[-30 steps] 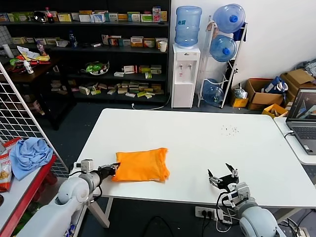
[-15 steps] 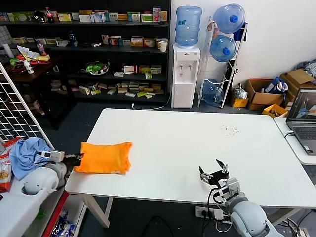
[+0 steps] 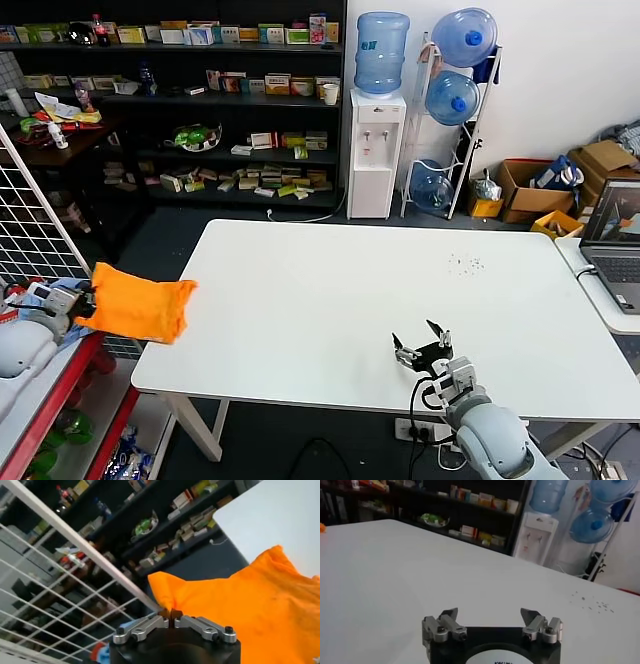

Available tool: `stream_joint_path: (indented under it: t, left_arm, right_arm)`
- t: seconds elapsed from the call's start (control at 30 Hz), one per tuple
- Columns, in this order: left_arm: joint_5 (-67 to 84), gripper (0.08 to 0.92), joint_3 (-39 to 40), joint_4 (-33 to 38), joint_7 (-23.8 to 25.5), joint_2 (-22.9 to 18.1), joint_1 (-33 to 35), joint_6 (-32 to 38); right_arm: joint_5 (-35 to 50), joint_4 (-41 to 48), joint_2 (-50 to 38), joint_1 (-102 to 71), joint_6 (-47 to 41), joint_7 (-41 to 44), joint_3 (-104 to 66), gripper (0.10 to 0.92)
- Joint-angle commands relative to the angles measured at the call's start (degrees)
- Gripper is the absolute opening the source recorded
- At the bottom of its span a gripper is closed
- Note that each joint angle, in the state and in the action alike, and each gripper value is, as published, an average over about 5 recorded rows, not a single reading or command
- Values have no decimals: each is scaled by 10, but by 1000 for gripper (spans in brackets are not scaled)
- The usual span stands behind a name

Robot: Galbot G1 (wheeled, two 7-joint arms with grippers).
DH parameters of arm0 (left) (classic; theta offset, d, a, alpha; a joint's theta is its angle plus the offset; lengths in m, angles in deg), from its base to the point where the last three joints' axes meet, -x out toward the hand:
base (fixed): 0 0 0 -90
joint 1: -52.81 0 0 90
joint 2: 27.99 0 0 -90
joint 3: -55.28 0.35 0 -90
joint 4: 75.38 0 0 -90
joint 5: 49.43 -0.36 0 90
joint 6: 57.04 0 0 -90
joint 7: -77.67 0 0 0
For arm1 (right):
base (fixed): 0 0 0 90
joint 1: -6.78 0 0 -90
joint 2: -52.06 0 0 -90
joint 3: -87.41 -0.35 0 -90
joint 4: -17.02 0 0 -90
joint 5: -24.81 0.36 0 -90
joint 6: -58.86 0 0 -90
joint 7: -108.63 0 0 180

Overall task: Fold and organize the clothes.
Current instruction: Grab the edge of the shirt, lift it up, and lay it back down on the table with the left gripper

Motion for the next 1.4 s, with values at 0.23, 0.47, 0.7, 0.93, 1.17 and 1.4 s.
stream_joint_path:
  t: [0.23, 0.47, 0.7, 0.93, 1.17, 1.4]
  left_arm:
    - [13, 119, 7, 65, -17, 53, -5, -15]
    - [79, 119, 14, 133, -50, -12, 4, -48]
    - [142, 119, 25, 162, -80, -61, -2, -71]
    - [230, 119, 25, 230, -138, -99, 12, -96]
    - [267, 119, 38, 273, -196, -186, 35, -100]
    - [223, 119, 59, 238, -215, -316, 45, -76]
  right_arm:
    - [-6, 2, 11, -3, 5, 2, 2, 823]
    - [-15, 3, 15, -13, 6, 2, -2, 823]
    - [-20, 1, 17, -21, 5, 1, -11, 823]
    - [-25, 2, 14, -28, 5, 1, -24, 823]
    - [-29, -2, 9, -38, 5, 0, -39, 823]
    - [-29, -9, 0, -53, 9, 3, -60, 823]
